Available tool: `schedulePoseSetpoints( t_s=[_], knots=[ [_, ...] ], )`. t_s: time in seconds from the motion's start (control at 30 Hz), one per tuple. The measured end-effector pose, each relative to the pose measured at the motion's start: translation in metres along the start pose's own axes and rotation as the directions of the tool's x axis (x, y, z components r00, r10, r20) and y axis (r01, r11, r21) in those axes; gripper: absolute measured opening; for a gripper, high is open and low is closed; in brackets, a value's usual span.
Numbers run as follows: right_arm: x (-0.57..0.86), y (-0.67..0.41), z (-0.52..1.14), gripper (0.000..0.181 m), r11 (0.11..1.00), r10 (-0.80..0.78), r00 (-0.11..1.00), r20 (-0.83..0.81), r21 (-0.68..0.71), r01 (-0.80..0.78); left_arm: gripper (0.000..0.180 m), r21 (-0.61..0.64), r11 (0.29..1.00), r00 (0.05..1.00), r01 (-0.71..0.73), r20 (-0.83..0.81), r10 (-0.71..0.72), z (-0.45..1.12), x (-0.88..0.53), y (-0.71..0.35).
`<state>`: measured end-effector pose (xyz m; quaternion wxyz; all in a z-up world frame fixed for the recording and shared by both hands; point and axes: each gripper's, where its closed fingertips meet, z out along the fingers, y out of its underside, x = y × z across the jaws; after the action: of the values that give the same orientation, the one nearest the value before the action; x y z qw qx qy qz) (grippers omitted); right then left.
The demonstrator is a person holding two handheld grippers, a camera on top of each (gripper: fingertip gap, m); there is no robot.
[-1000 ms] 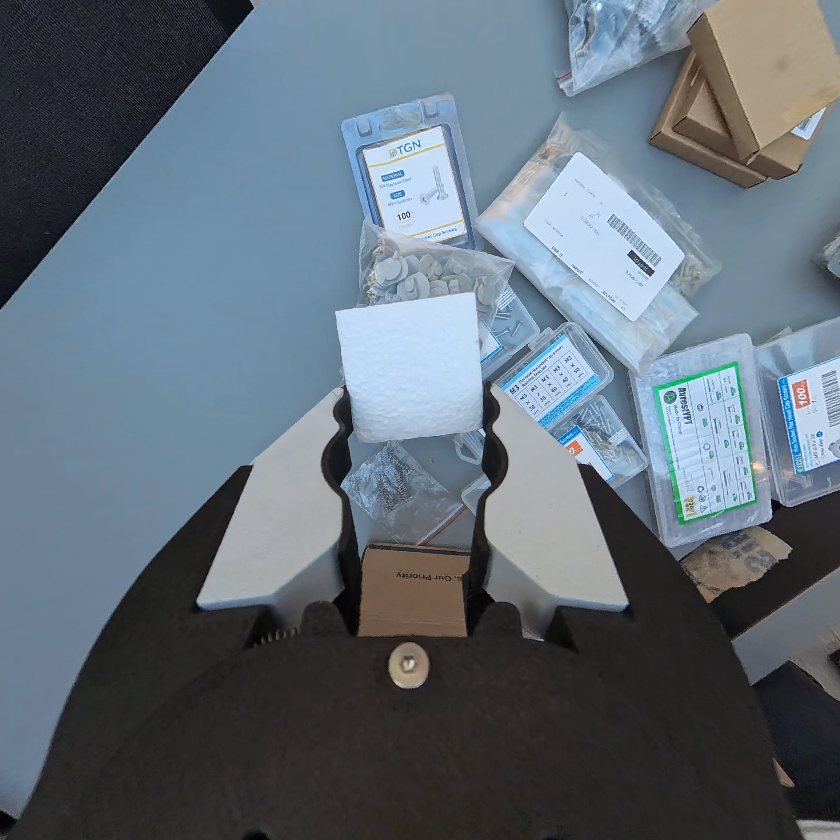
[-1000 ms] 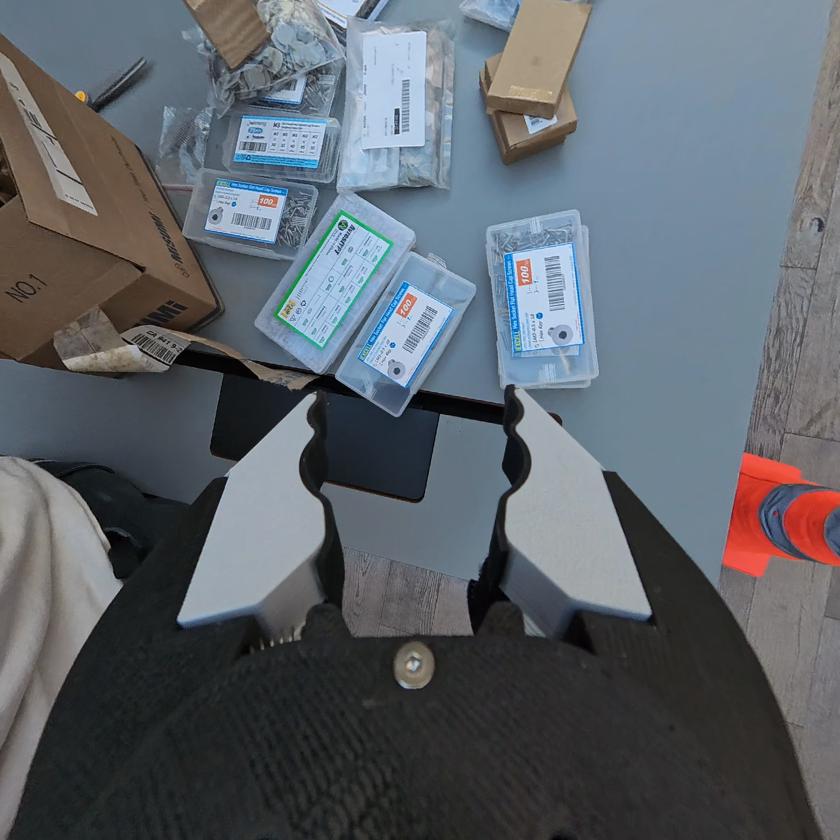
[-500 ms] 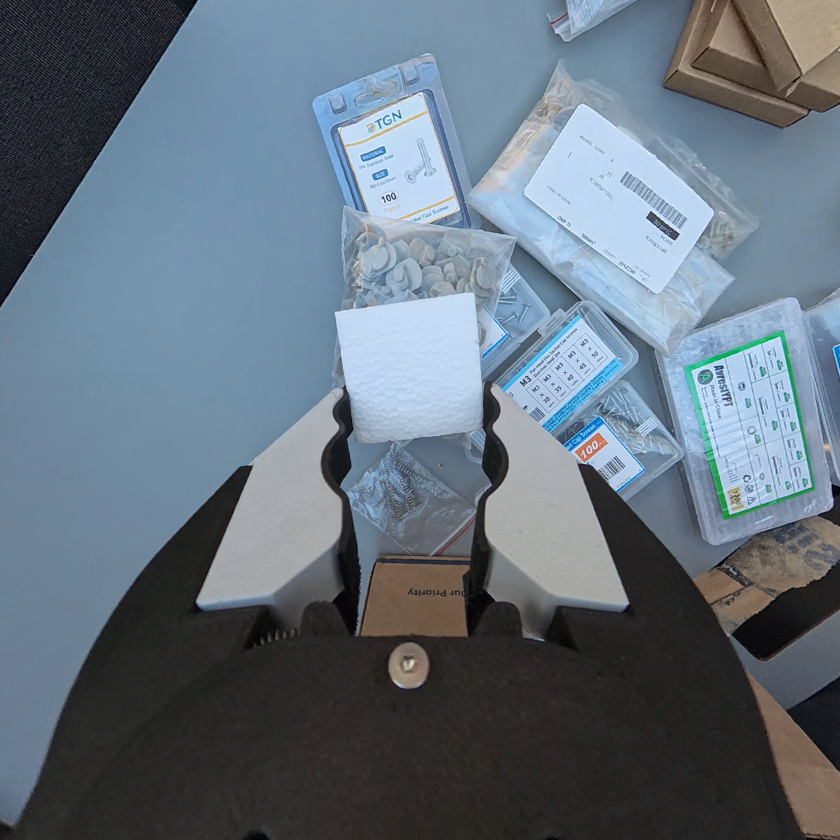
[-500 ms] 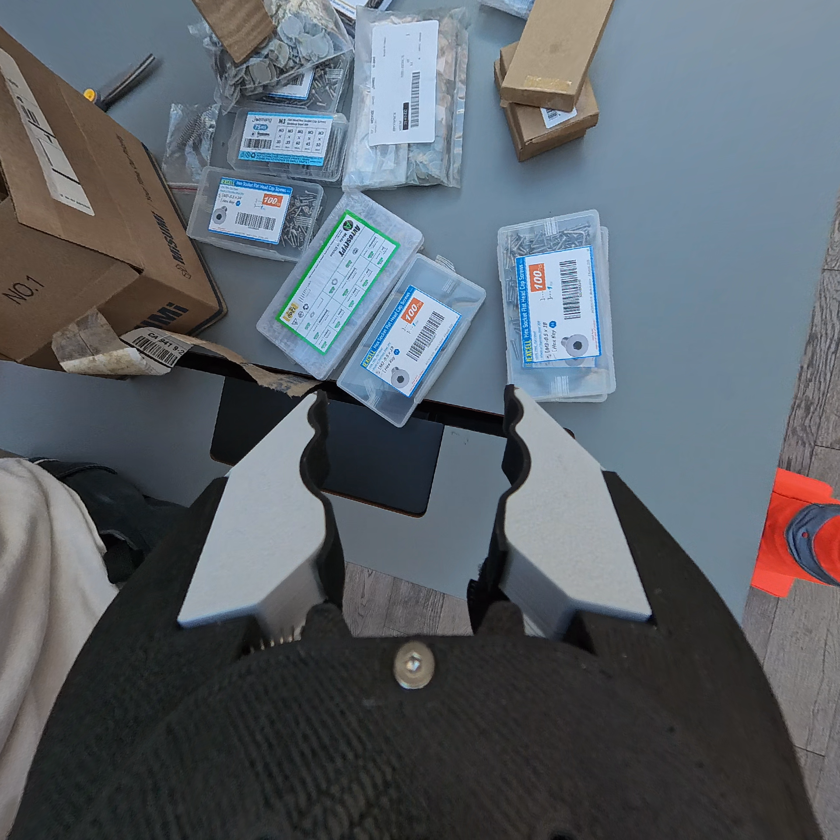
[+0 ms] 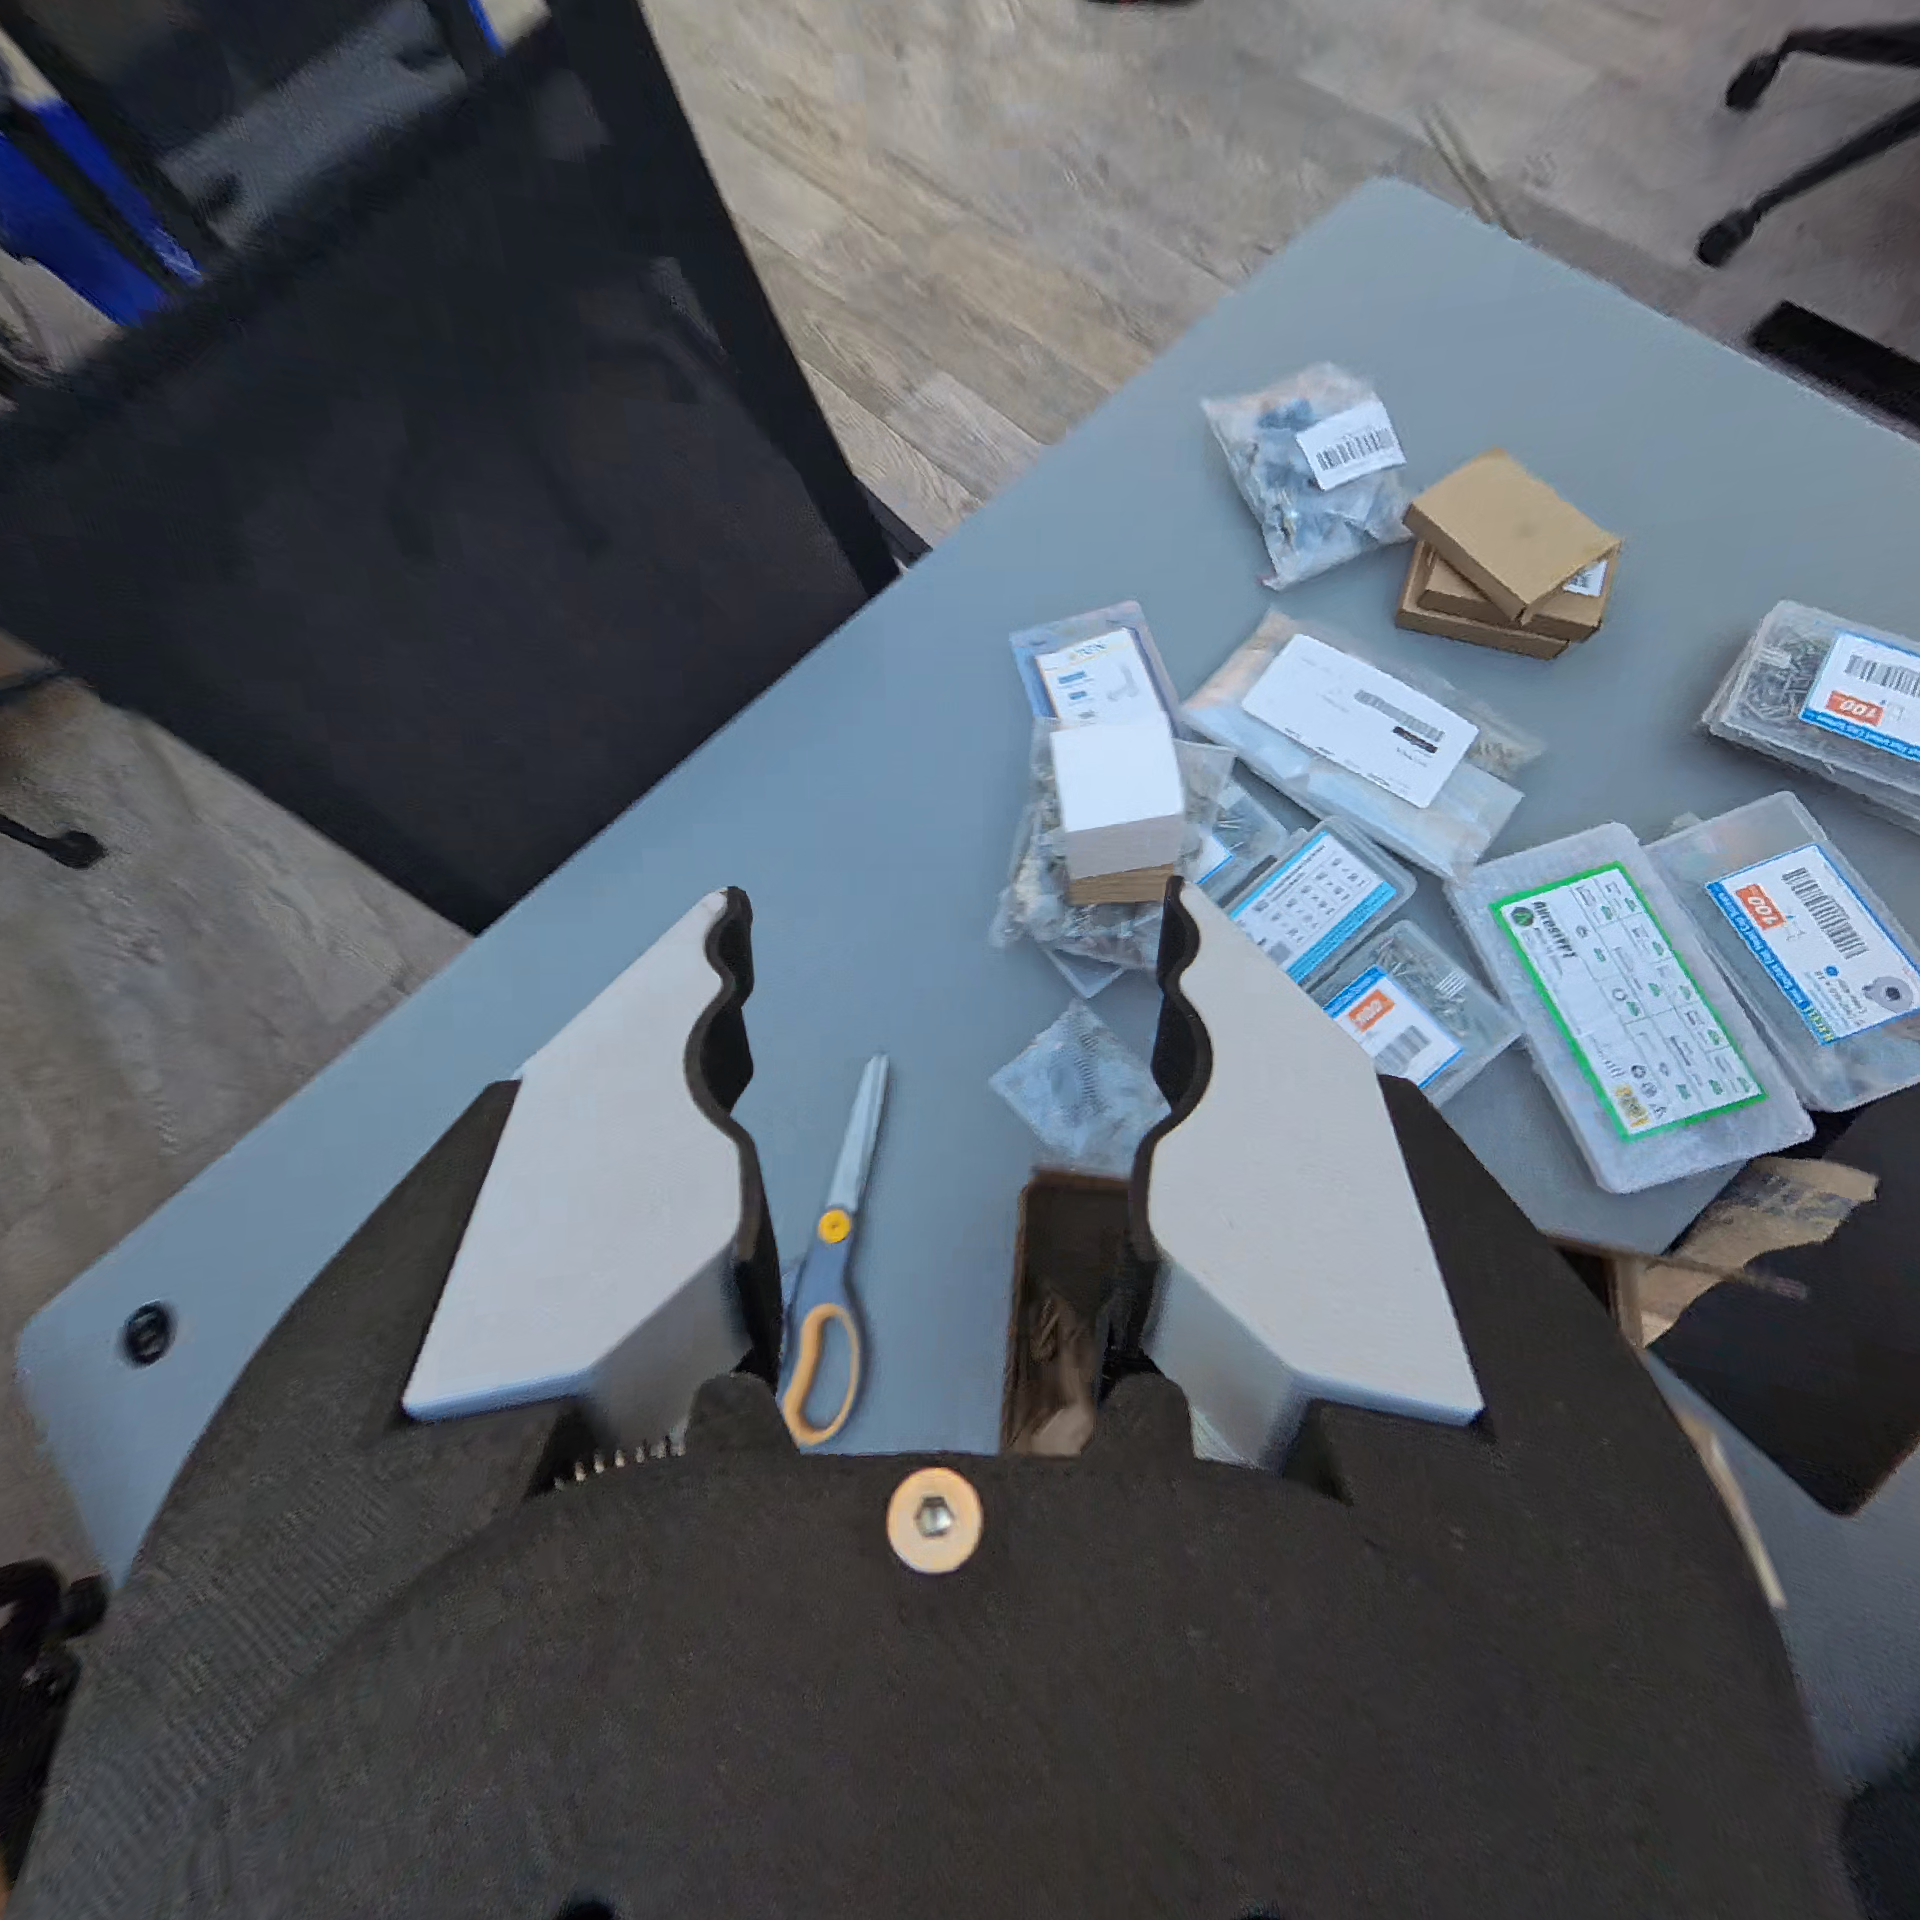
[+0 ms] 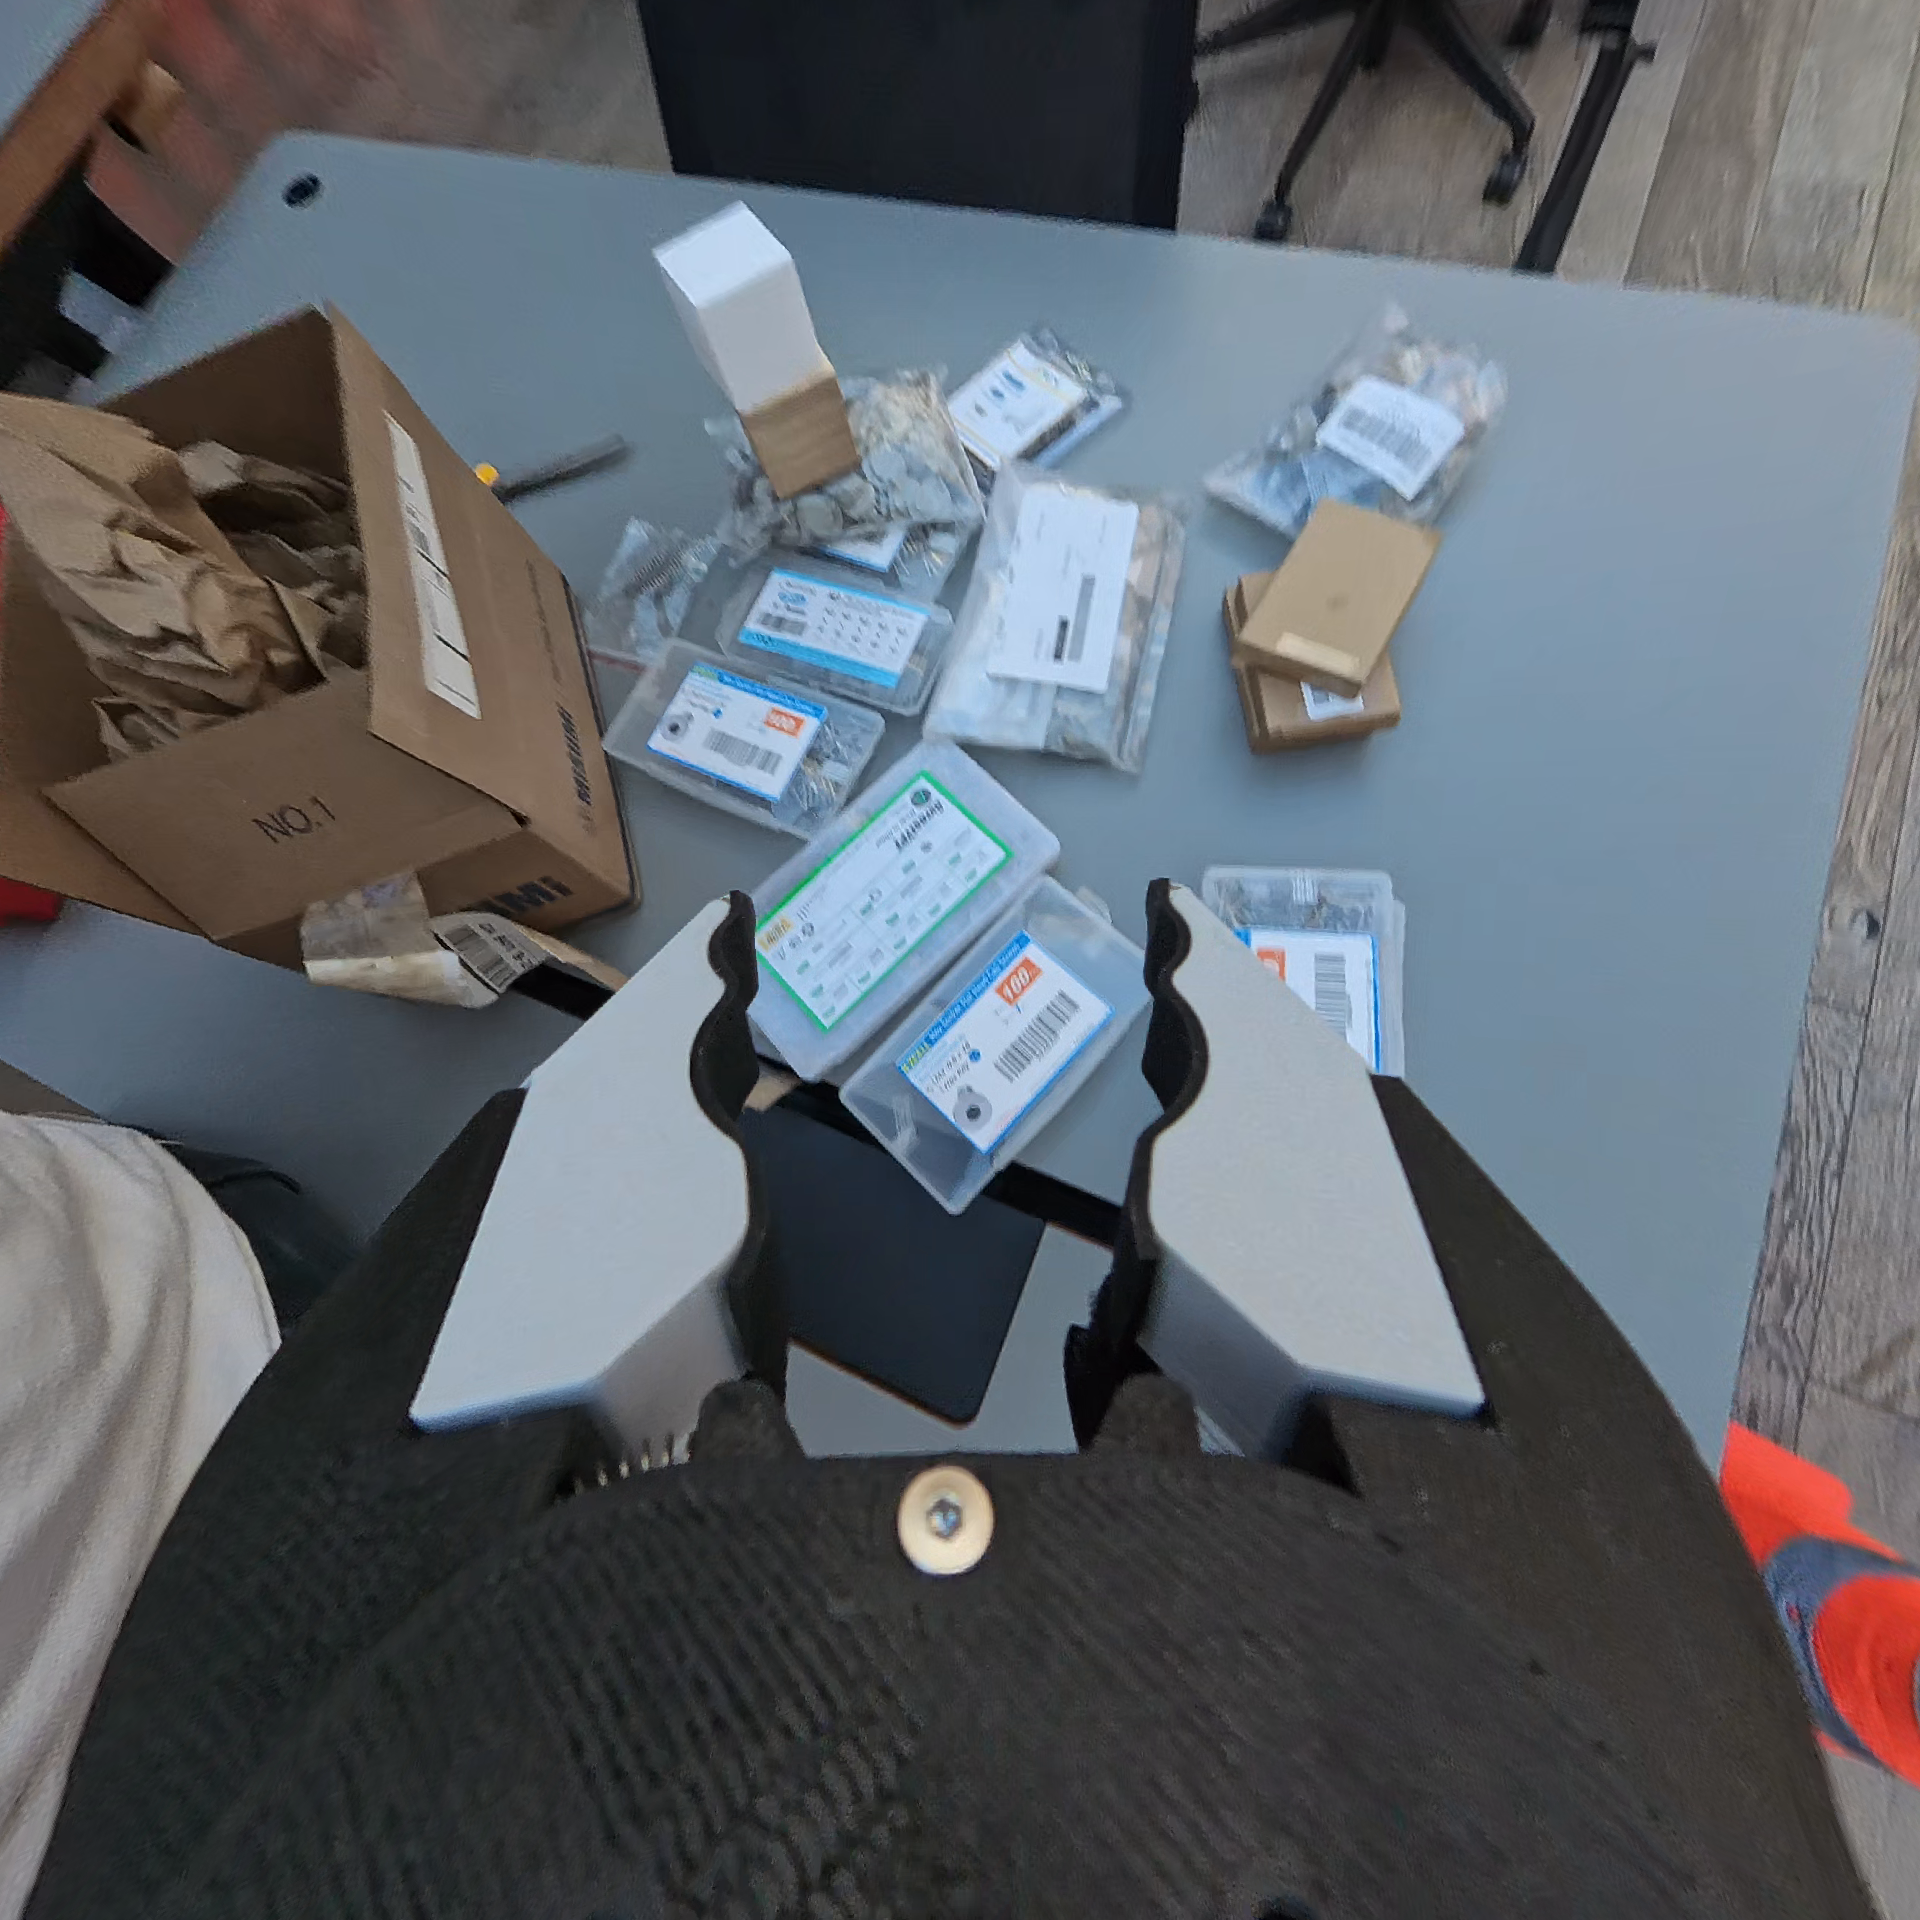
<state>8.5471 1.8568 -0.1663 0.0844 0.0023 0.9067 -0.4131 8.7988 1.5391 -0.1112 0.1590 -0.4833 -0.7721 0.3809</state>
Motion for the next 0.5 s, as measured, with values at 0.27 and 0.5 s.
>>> schedulePoseSetpoints(
  t_s=[0.27,0.5],
  knots=[
    [-0.132,-0.095,0.033,0.068,0.926,-0.352,0.905,0.238,0.228,0.300,0.068,-0.380,0.918,0.989,0.116,0.131,-0.071,-0.216,-0.073,0.268],
    [-0.311,-0.127,0.054,0.068,0.803,-0.595,0.691,0.410,0.322,0.501,0.068,-0.605,0.704,0.927,0.372,0.274,-0.255,-0.226,-0.050,0.472]
  ],
)
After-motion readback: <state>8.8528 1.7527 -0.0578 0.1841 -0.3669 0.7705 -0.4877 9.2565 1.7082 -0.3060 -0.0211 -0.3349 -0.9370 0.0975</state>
